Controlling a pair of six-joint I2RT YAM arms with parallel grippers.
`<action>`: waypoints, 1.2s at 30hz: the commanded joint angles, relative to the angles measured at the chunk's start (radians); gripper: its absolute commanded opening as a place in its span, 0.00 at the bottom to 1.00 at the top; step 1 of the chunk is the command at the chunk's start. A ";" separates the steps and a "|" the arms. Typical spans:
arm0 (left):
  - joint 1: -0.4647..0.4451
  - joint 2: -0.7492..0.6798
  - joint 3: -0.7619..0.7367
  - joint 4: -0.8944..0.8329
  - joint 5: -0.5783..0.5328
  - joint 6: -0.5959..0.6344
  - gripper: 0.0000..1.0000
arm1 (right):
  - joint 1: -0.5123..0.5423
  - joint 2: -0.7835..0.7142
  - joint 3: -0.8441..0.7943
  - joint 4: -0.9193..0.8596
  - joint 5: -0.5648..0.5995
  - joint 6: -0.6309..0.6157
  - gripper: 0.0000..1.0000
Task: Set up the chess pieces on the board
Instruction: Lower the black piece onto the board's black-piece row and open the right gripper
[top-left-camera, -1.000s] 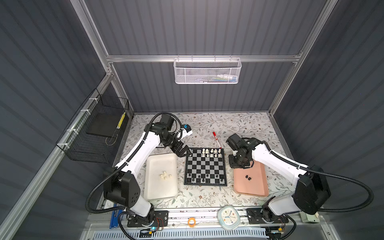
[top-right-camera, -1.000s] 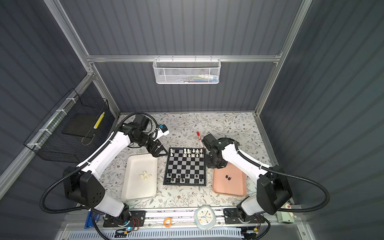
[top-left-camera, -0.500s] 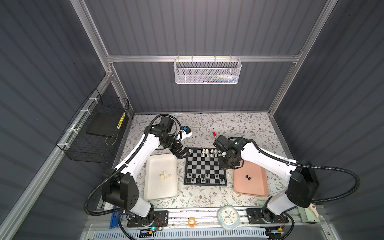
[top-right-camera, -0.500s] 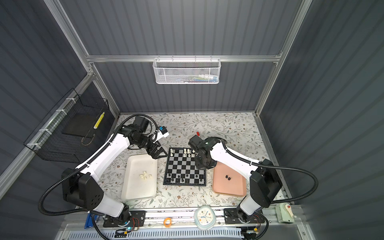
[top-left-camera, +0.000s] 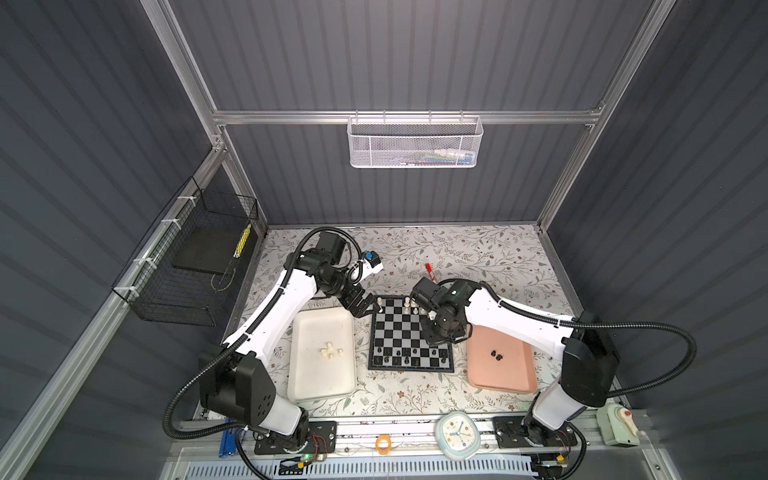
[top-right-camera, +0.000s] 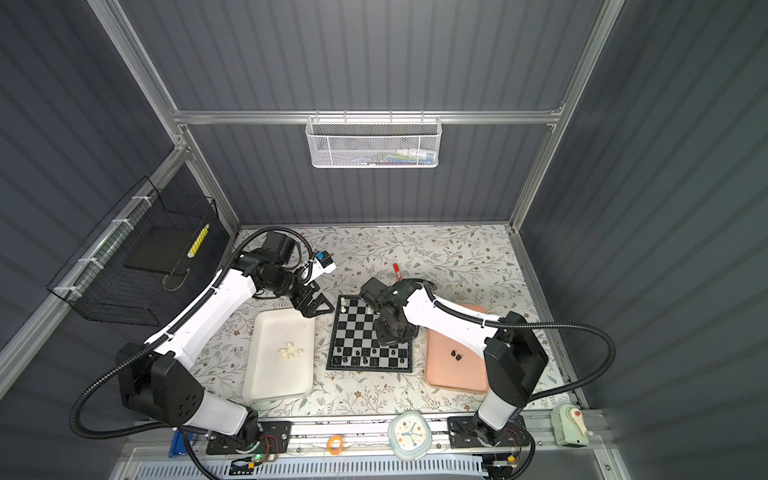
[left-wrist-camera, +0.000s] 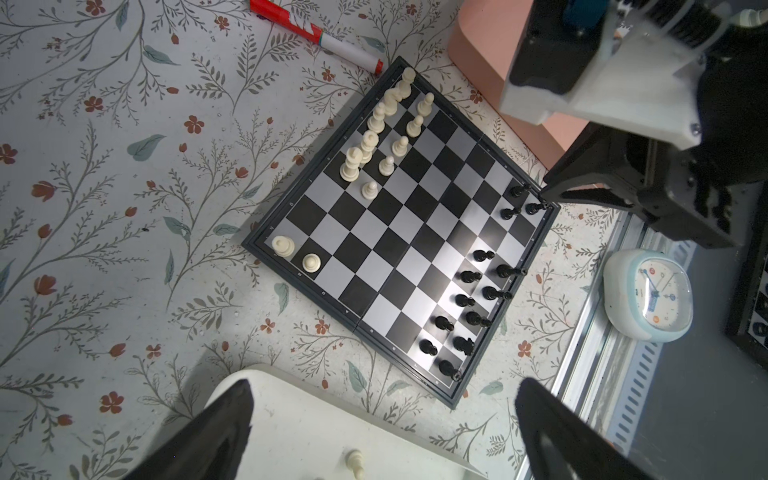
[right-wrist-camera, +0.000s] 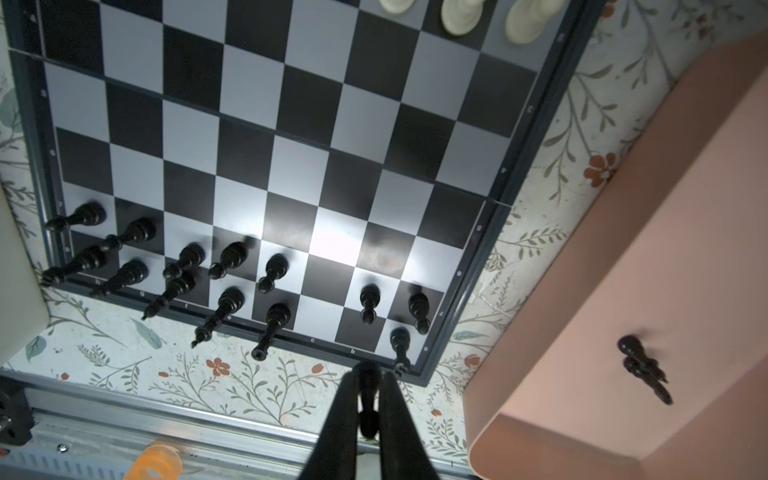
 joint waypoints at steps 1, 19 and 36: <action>-0.004 -0.028 -0.016 0.004 -0.006 -0.003 1.00 | 0.031 0.040 0.027 0.011 -0.014 0.015 0.13; -0.003 -0.030 -0.023 0.008 -0.003 -0.001 1.00 | 0.053 0.125 0.021 0.032 0.003 0.004 0.14; -0.003 -0.030 -0.027 0.010 -0.002 -0.001 1.00 | 0.042 0.167 0.013 0.066 0.017 -0.003 0.14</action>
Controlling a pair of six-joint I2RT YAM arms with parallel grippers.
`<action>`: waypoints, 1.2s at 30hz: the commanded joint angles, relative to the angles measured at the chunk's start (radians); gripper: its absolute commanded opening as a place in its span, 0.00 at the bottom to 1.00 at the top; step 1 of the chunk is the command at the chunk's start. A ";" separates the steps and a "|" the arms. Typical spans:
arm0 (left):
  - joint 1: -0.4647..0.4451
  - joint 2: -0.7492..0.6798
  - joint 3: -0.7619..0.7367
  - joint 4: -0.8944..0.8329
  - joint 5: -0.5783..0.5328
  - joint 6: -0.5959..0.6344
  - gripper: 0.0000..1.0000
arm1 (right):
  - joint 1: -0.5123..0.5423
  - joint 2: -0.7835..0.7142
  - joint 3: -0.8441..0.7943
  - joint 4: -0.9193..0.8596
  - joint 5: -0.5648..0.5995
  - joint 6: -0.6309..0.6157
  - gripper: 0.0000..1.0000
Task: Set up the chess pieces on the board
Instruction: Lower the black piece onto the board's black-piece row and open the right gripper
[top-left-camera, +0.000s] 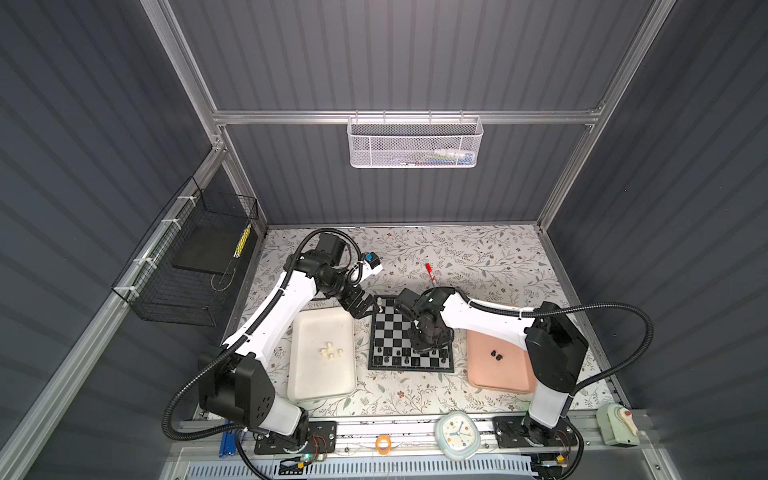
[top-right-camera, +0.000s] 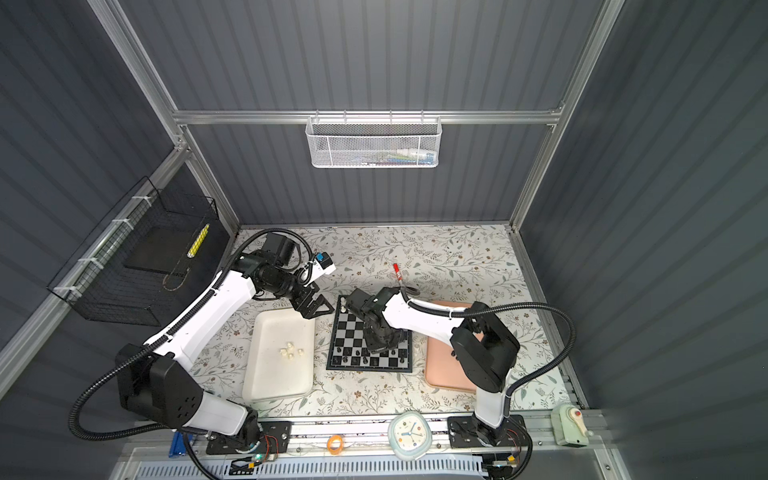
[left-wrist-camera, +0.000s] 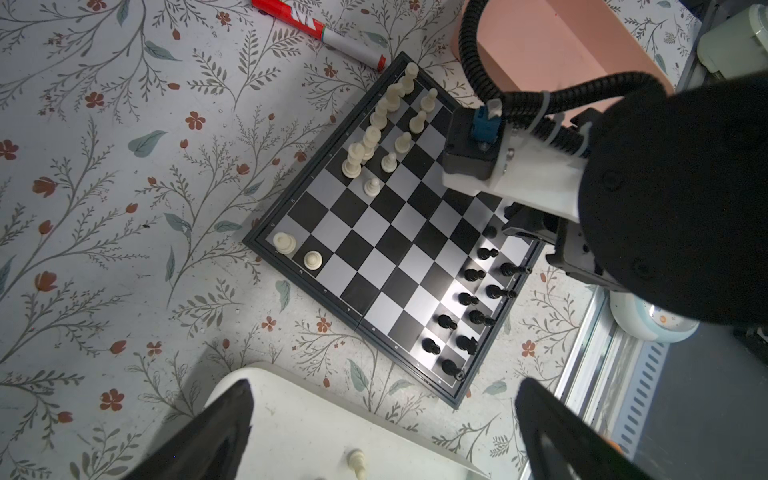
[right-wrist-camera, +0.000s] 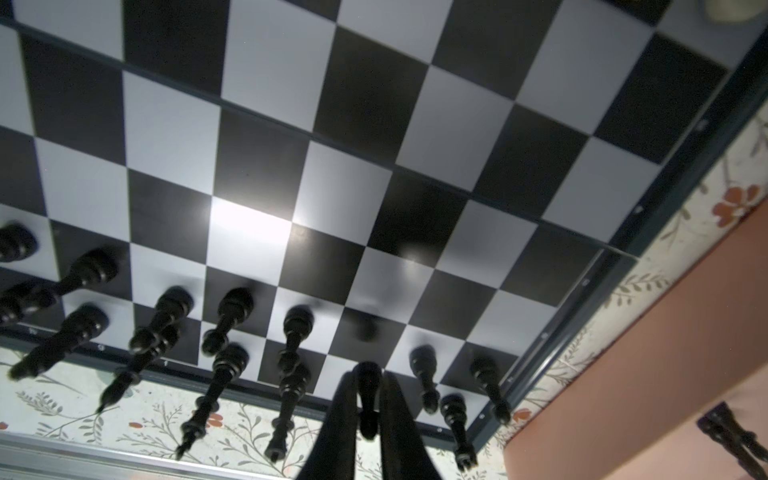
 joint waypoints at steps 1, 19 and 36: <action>-0.003 -0.020 -0.007 -0.003 0.003 -0.002 1.00 | -0.005 0.018 0.001 0.000 0.015 -0.003 0.14; -0.003 -0.017 -0.008 -0.002 0.005 0.001 1.00 | -0.016 0.033 -0.016 0.013 0.002 -0.010 0.15; -0.003 -0.016 -0.011 -0.003 0.004 0.002 0.99 | -0.016 0.030 -0.021 0.020 -0.003 -0.008 0.19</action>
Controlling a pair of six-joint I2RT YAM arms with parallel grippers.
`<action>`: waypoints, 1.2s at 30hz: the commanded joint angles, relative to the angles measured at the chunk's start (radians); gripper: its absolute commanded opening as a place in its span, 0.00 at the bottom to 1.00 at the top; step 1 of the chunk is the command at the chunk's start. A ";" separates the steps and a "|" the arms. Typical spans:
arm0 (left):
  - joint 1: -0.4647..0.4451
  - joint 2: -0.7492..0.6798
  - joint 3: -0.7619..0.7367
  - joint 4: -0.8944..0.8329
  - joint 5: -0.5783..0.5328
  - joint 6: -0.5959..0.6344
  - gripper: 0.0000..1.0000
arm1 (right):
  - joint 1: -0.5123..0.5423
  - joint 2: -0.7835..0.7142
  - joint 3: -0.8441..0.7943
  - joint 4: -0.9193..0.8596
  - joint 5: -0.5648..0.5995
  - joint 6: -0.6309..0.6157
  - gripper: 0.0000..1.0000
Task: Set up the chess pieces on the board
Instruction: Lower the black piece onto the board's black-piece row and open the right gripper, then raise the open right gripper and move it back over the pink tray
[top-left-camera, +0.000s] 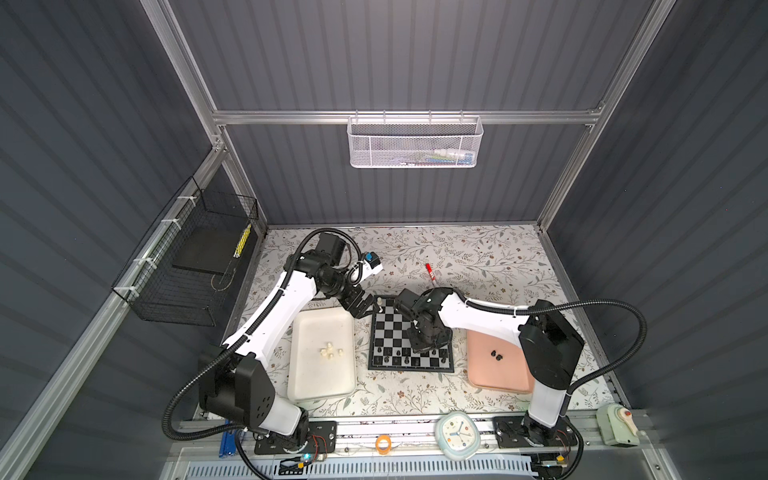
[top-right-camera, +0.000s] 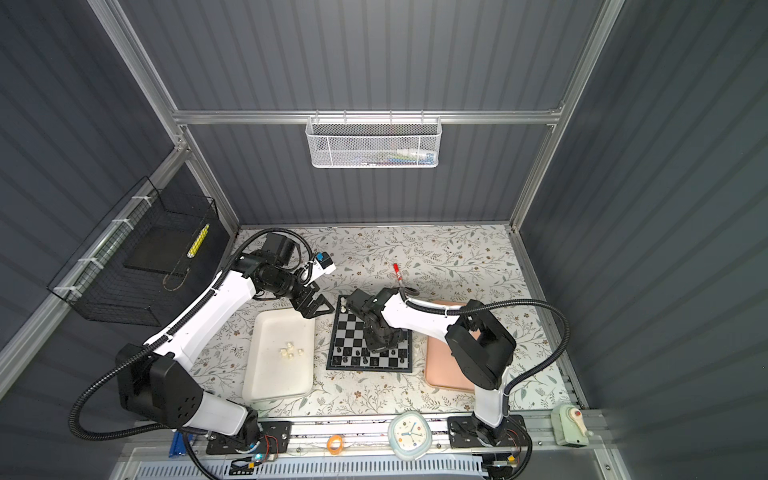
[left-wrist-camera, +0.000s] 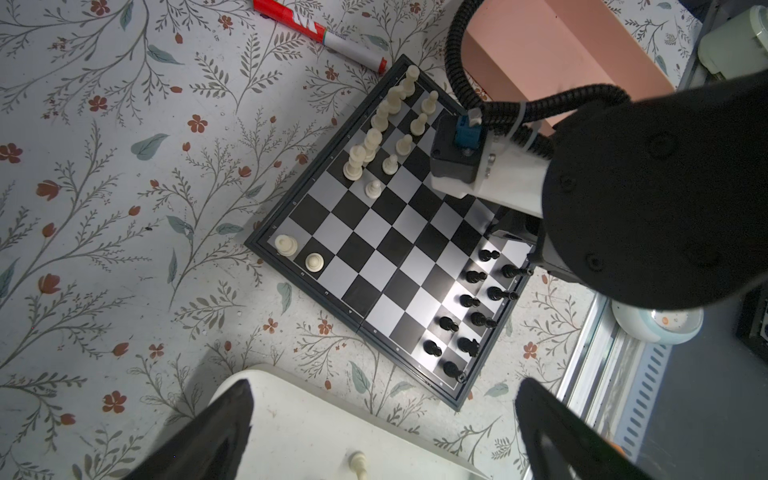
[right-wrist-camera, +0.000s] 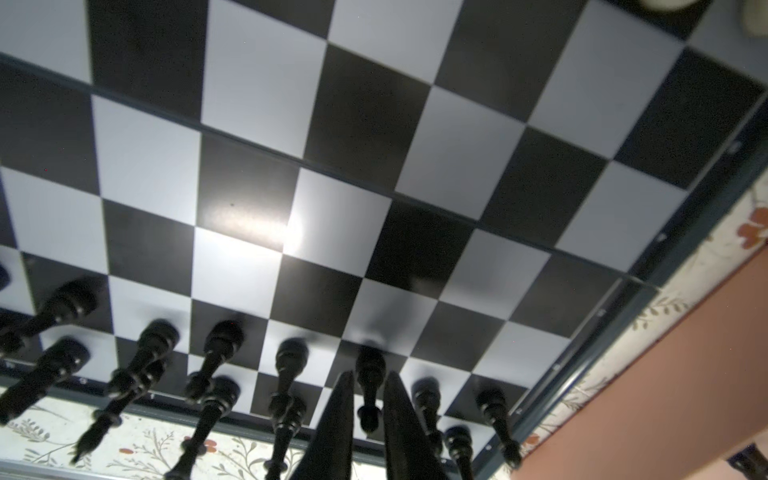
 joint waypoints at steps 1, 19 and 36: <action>-0.003 -0.016 -0.008 -0.009 0.003 0.002 1.00 | -0.003 0.004 -0.006 -0.015 0.000 -0.003 0.19; -0.003 -0.016 -0.005 -0.012 -0.003 0.002 1.00 | -0.003 -0.072 0.034 -0.062 0.000 -0.018 0.26; -0.004 0.004 0.010 -0.032 0.037 0.015 1.00 | -0.231 -0.399 -0.089 -0.052 0.024 -0.045 0.28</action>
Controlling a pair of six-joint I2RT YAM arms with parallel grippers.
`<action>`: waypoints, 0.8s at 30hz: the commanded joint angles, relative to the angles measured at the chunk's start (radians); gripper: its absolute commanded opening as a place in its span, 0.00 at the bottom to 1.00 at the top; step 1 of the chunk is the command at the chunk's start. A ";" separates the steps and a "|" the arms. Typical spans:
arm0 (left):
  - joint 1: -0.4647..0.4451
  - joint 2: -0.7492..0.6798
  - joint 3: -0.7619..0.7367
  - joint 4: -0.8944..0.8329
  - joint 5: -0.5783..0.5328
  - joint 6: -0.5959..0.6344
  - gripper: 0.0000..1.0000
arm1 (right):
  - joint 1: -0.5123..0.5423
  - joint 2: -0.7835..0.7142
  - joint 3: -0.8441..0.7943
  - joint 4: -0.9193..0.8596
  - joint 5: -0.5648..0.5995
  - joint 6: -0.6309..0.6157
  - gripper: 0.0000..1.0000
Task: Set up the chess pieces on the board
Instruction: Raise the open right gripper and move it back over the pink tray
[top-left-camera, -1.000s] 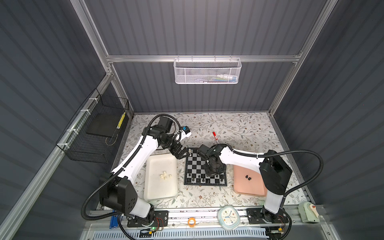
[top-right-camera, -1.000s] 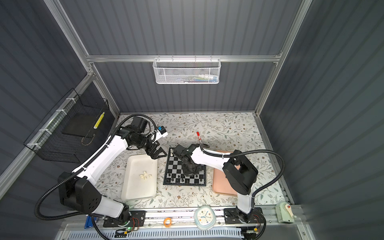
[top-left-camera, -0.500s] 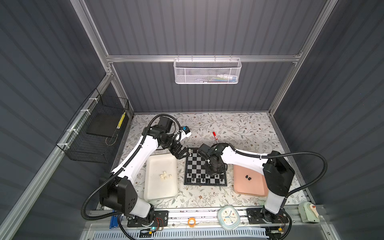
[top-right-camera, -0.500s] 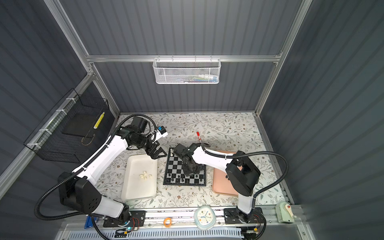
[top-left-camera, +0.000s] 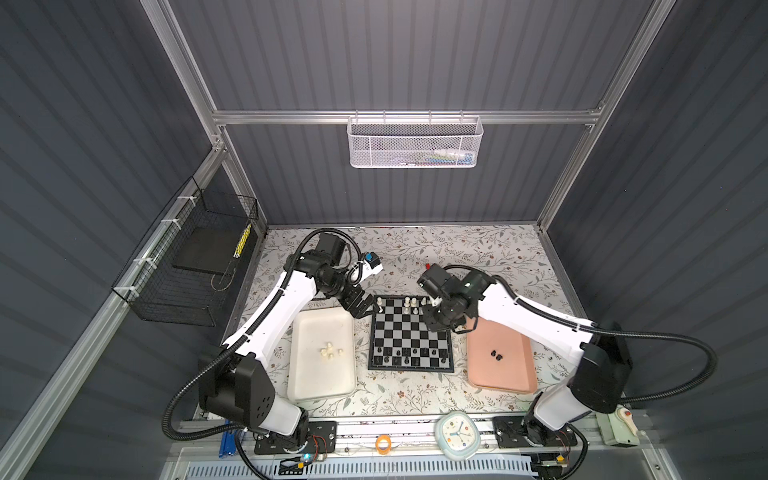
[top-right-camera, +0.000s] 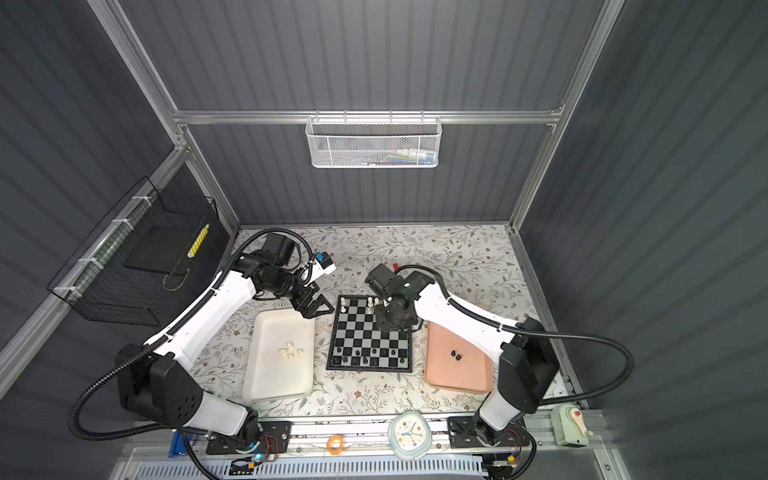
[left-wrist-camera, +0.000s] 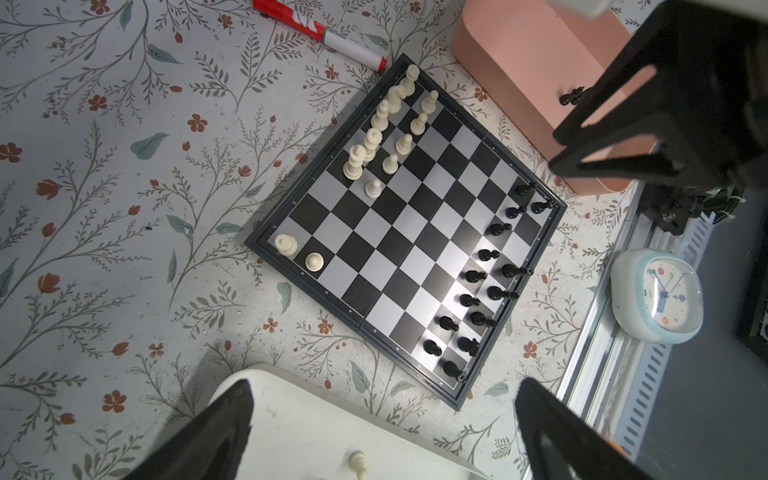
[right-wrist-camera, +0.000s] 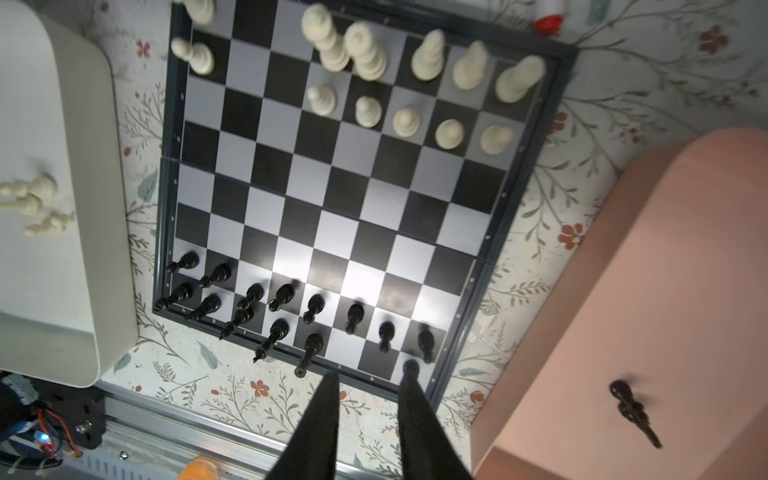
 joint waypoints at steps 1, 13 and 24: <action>-0.004 0.008 0.015 -0.035 0.042 0.017 1.00 | -0.116 -0.121 -0.112 -0.008 0.020 -0.008 0.28; -0.006 0.080 0.091 -0.088 0.117 0.021 0.99 | -0.453 -0.409 -0.421 0.024 -0.009 -0.012 0.28; -0.008 0.105 0.117 -0.100 0.137 0.014 0.95 | -0.471 -0.489 -0.499 0.038 -0.009 0.028 0.31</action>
